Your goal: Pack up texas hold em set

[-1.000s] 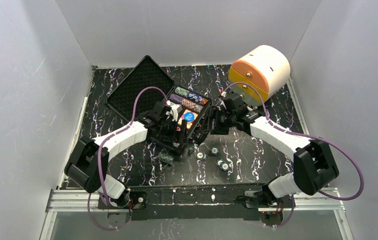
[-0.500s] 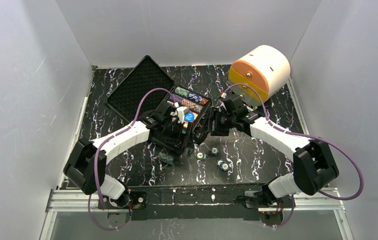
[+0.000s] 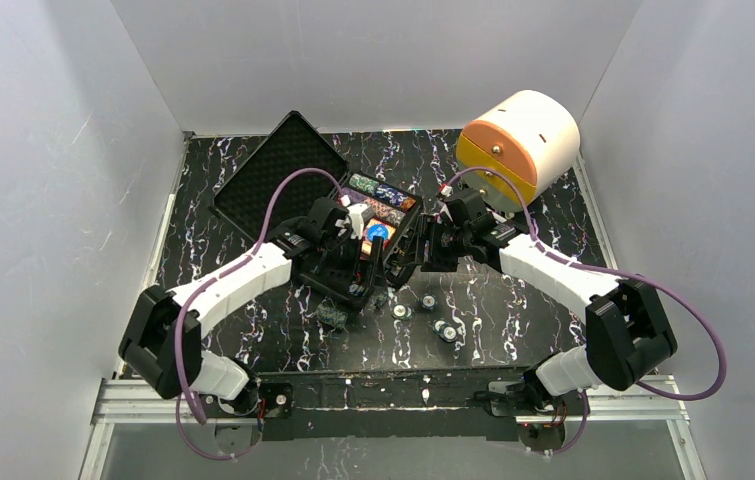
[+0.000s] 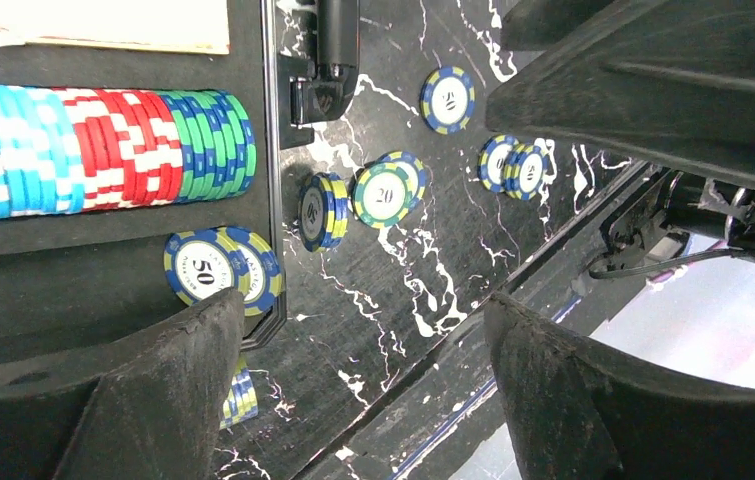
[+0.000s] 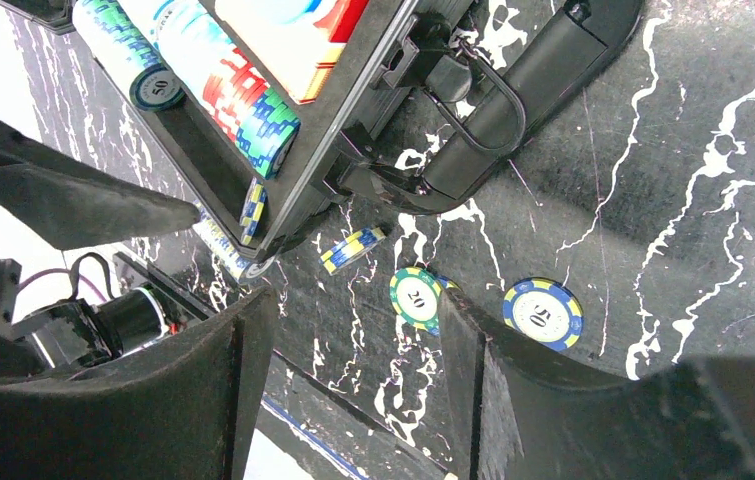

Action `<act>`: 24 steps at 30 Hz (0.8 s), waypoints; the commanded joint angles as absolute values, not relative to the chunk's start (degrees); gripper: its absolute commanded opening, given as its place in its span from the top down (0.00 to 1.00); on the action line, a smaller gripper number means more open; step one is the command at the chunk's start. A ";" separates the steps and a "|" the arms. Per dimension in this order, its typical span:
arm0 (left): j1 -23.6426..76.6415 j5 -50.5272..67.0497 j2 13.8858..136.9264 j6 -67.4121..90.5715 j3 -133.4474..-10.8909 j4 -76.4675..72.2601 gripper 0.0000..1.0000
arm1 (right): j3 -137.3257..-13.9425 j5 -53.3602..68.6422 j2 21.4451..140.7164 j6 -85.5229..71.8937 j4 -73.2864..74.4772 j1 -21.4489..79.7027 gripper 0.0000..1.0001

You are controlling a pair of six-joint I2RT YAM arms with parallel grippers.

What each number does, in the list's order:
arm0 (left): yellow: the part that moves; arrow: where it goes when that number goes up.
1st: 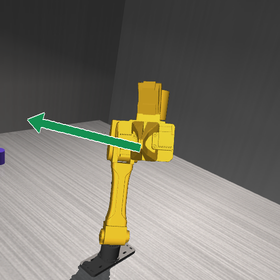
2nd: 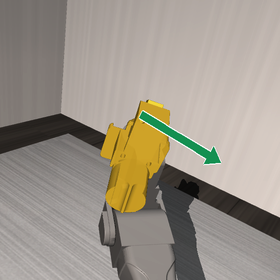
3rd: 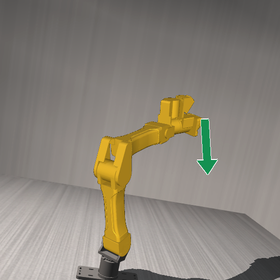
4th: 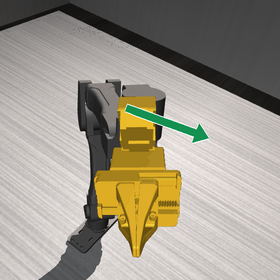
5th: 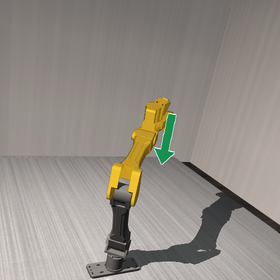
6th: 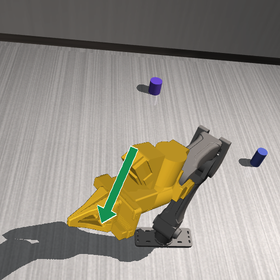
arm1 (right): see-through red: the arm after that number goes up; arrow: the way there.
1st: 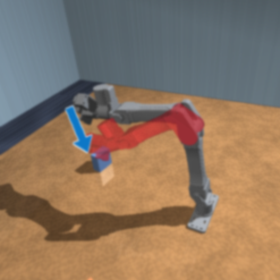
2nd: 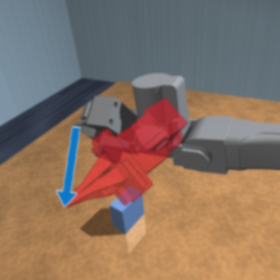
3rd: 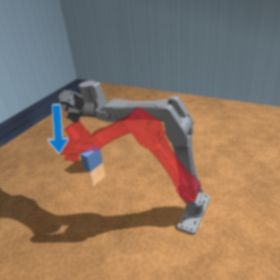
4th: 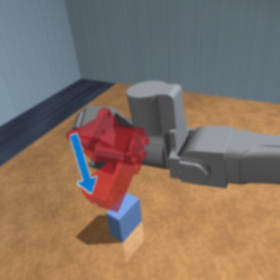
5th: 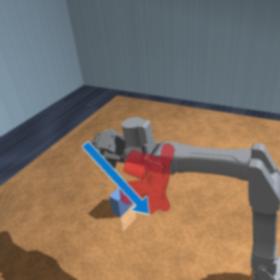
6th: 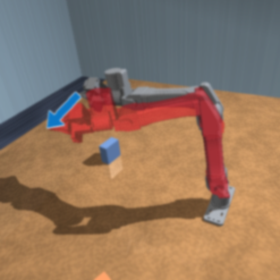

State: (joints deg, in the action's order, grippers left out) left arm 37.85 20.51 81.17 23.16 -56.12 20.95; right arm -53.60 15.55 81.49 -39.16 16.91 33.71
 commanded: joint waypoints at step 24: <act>38.94 -30.65 55.08 8.65 -93.30 35.57 0.07 | -86.84 1.95 103.17 -11.66 26.85 63.85 0.31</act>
